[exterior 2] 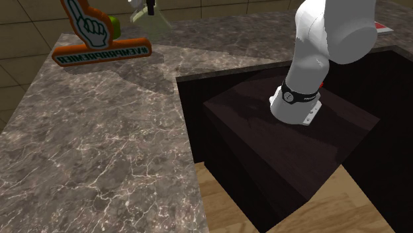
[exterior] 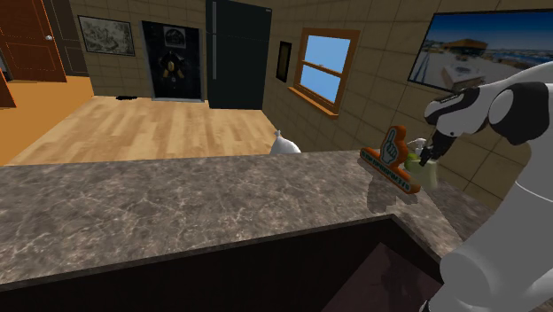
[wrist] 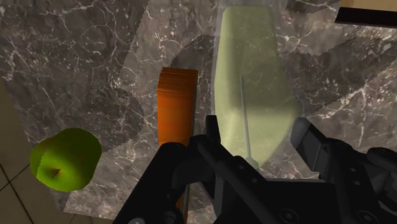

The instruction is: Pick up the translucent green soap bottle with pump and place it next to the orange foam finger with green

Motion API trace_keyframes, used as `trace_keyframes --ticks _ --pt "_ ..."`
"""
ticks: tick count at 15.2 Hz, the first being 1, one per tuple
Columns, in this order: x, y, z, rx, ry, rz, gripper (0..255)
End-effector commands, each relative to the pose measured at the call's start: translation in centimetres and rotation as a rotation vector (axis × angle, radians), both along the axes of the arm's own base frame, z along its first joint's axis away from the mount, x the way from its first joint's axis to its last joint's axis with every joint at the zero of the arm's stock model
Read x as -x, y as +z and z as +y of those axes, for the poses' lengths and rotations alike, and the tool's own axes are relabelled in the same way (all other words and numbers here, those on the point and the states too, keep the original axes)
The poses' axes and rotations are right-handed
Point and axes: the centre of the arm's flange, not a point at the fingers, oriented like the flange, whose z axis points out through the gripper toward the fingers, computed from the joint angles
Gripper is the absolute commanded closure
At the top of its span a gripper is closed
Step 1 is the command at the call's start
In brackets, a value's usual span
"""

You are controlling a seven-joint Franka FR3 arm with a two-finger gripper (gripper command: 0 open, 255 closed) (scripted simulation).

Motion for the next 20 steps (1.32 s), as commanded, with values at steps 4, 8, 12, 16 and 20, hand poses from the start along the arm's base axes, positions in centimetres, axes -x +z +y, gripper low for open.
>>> trace_keyframes --ticks 4,8,12,16,20 --pt "-0.1 -2.7 0.0 0.001 0.0 0.0 255" --pt "-0.1 -4.8 0.0 0.001 0.0 0.0 255" --pt "-0.1 -6.9 0.0 0.001 0.0 0.0 255" --pt "-0.1 -9.1 0.0 0.001 0.0 0.0 255" --pt "-0.1 -10.3 0.0 0.001 0.0 0.0 255"
